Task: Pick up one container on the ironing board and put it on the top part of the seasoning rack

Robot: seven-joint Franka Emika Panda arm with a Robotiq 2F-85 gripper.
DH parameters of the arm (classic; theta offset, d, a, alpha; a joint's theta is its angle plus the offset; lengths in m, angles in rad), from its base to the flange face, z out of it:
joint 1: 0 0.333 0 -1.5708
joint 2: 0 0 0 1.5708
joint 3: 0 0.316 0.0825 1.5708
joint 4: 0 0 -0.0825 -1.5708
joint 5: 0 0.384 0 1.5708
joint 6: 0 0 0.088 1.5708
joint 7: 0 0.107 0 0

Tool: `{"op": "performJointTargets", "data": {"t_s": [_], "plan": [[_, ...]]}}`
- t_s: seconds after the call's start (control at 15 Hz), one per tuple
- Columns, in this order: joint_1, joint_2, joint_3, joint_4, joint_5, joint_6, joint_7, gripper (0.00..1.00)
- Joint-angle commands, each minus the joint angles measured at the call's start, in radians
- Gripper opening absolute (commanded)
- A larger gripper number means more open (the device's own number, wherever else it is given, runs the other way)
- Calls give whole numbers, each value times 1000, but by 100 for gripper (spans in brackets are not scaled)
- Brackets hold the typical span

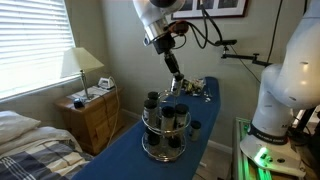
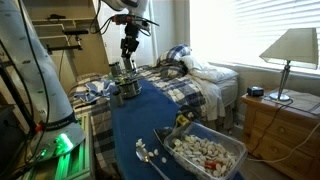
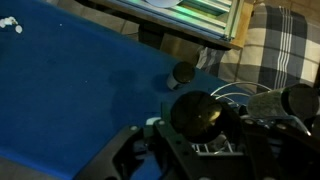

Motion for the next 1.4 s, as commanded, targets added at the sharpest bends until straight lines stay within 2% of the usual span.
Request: {"op": "performJointTargets", "data": {"t_s": [0.0,0.53,1.33], "plan": [[12,28,3,46,-2,-22,-23,25],[41,87,28,90,18,0,-74,25],[58,119,50,72,18,15,-118,25]]}}
